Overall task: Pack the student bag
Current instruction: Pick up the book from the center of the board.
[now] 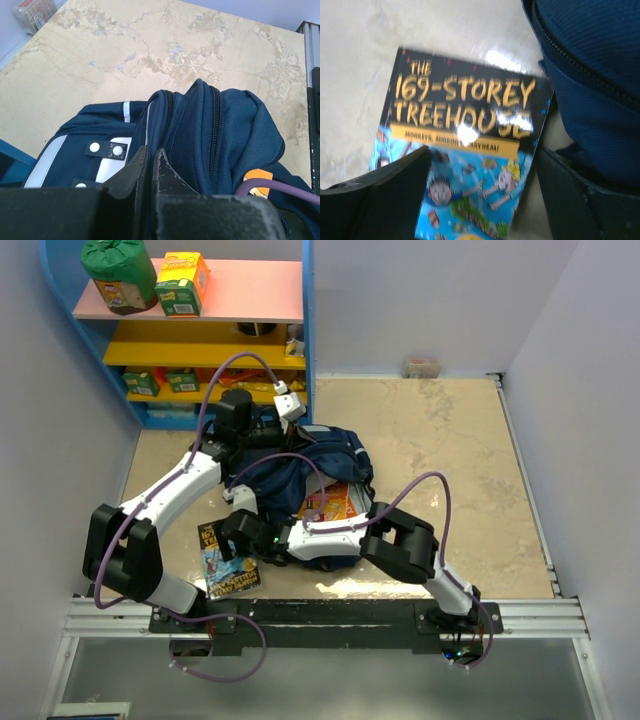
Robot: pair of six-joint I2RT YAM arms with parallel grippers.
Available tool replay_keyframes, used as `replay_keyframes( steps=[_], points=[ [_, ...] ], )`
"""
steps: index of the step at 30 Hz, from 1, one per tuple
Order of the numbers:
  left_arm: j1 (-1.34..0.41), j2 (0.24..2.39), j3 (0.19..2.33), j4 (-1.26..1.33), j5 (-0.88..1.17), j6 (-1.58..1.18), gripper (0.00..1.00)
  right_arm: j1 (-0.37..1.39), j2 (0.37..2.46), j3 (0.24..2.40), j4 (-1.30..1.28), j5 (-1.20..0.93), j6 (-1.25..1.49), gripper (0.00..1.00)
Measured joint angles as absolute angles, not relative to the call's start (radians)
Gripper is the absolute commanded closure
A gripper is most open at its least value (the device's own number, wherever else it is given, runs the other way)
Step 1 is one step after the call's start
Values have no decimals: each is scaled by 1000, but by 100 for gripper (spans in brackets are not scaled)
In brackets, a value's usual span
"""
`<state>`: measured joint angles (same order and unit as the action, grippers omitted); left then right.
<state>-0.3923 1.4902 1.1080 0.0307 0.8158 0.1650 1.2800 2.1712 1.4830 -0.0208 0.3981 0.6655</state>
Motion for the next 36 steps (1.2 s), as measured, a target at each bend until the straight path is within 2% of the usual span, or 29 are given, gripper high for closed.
replay_keyframes(
  steps=[2,5,6,8,9,11,12,20,26,36],
  points=[
    [-390,1490,1097,46,817,167,100,1281,2206,1526,-37,422,680,21],
    [-387,1489,1080,72,819,168,100,1281,2225,1548,-36,446,689,34],
    [-387,1489,1076,80,819,168,100,1281,2225,1545,-35,453,692,46],
    [-388,1489,1069,96,819,168,100,1280,2225,1533,-15,465,702,59],
    [-389,1491,1067,104,819,168,100,1278,2224,1525,-1,472,703,75],
    [-390,1492,1067,114,818,168,100,1274,2218,1505,35,482,699,96],
    [-393,1494,1067,123,816,168,100,1271,2214,1496,52,486,694,100],
    [-400,1494,1062,133,808,168,100,1270,2206,1459,121,475,695,100],
    [-412,1494,1060,152,792,168,100,1269,2143,1333,248,441,649,100],
    [-426,1533,1089,176,778,166,100,1281,1805,1033,248,325,583,100]
  ],
)
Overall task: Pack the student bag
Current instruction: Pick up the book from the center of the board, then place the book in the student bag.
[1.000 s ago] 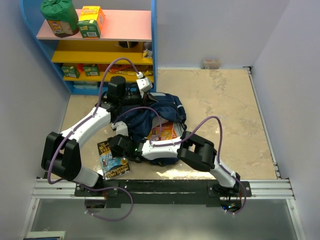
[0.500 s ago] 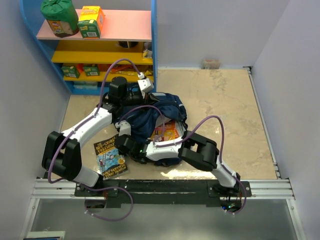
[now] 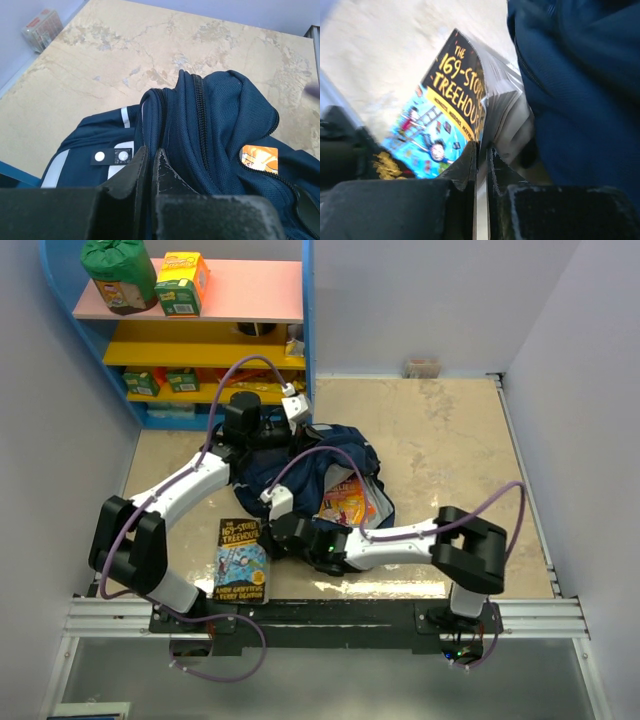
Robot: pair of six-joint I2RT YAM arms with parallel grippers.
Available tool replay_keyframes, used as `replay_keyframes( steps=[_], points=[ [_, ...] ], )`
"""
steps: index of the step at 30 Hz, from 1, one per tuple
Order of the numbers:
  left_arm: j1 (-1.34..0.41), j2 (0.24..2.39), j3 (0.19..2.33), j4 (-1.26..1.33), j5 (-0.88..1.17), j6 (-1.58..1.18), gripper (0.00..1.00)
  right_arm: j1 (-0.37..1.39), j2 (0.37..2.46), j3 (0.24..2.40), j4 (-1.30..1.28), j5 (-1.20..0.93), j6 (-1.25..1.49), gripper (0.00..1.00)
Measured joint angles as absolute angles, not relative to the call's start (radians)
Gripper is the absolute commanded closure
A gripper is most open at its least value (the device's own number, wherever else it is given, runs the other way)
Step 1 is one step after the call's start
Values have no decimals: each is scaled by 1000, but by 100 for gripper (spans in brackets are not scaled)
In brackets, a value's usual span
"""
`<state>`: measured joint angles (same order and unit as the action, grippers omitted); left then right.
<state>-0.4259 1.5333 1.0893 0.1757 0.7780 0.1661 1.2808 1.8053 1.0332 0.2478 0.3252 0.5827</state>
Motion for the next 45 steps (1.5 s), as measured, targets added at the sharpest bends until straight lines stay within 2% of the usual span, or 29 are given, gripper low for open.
replay_keyframes(
  steps=[11,21,25,35,45],
  points=[
    [-426,1555,1100,163,801,146,100,1368,1513,958,221,326,567,100],
    [-426,1558,1102,161,804,142,100,1400,1017,902,69,384,606,100],
    [-426,1558,1102,159,803,143,100,1400,889,903,11,416,632,100],
    [-413,1552,1087,163,811,161,100,1400,682,985,-430,652,717,100],
    [-398,1482,1037,134,815,199,100,1398,629,1035,-738,840,883,100]
  ],
)
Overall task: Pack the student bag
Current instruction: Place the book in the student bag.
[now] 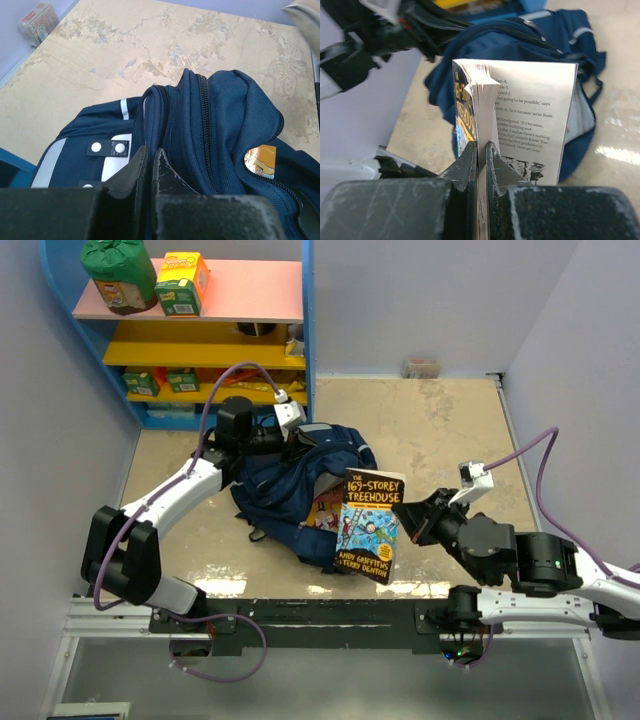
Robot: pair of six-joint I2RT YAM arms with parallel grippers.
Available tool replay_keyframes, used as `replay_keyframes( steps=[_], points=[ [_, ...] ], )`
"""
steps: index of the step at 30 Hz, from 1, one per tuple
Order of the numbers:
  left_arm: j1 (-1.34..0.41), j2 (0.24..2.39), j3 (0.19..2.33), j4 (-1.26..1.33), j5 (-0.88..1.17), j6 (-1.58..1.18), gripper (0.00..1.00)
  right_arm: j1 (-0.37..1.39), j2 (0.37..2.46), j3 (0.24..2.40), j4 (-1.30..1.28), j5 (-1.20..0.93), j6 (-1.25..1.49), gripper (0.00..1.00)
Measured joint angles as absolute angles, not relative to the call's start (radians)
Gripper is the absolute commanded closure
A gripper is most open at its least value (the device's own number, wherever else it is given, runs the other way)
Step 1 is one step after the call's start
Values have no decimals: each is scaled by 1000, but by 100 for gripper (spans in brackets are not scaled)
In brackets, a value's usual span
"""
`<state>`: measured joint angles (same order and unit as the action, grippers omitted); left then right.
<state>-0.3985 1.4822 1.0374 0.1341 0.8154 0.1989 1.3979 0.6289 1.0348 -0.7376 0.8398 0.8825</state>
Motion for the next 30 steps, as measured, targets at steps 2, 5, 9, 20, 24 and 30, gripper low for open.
replay_keyframes(
  steps=[2,5,9,20,24,30],
  points=[
    [-398,1459,1023,125,816,205,100,1398,643,1035,-807,872,947,100],
    [-392,1415,998,91,828,215,100,1398,674,1034,-908,907,1049,100],
    [-384,1371,977,33,863,231,100,1397,704,995,-920,926,1122,100],
    [-365,1282,905,-93,917,249,100,1195,754,673,-573,692,1153,100],
    [-364,1281,905,-101,924,240,100,1189,742,632,-530,644,1194,100],
    [-370,1282,907,-105,917,192,100,1183,706,524,-422,577,1265,100]
  ],
)
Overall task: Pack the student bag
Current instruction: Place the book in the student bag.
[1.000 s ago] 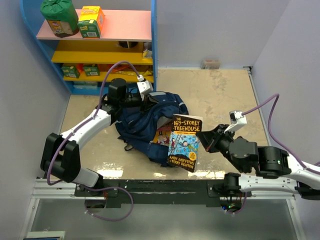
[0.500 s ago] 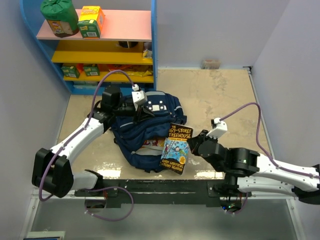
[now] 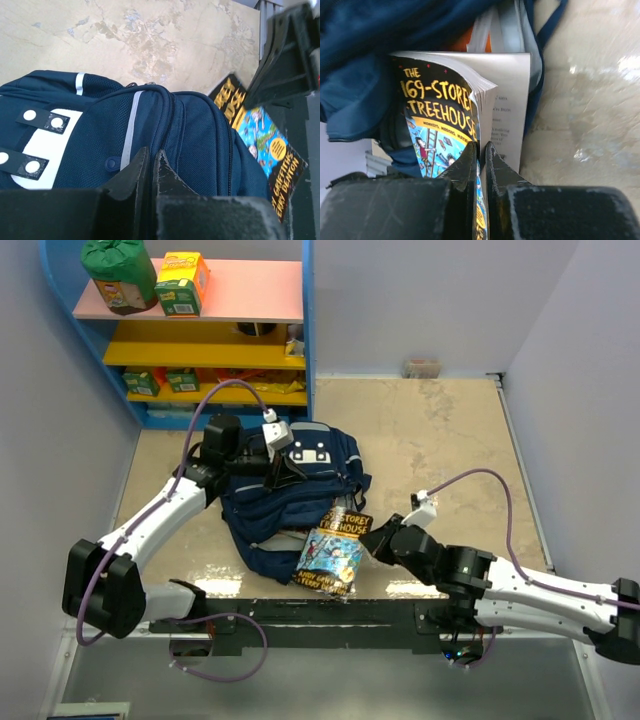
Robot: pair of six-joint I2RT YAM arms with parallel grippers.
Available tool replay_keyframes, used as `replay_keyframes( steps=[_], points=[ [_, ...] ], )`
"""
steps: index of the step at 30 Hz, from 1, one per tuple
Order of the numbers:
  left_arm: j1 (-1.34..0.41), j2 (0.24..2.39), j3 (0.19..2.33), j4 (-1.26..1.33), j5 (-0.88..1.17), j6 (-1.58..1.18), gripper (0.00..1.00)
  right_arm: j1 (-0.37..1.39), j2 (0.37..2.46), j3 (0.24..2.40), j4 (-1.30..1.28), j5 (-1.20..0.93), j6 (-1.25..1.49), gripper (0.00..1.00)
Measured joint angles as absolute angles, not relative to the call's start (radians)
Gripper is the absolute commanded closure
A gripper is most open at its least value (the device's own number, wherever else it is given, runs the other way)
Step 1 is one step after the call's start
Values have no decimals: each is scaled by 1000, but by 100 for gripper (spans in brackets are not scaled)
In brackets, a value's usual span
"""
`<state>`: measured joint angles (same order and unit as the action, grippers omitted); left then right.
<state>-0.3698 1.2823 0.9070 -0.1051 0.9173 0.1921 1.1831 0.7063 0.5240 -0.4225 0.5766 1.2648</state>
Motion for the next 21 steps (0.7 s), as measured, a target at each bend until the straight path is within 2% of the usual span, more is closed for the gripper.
replay_keyframes(
  steps=[9,17,21],
  points=[
    [-387,1319,1031,-164,878,75,100,1184,815,450,-272,446,1325,100],
    [-443,1322,1048,-230,875,62,100,1160,799,445,-210,507,1325,100],
    [-464,1314,1034,-237,876,59,100,1071,924,502,-159,544,1316,100]
  ],
)
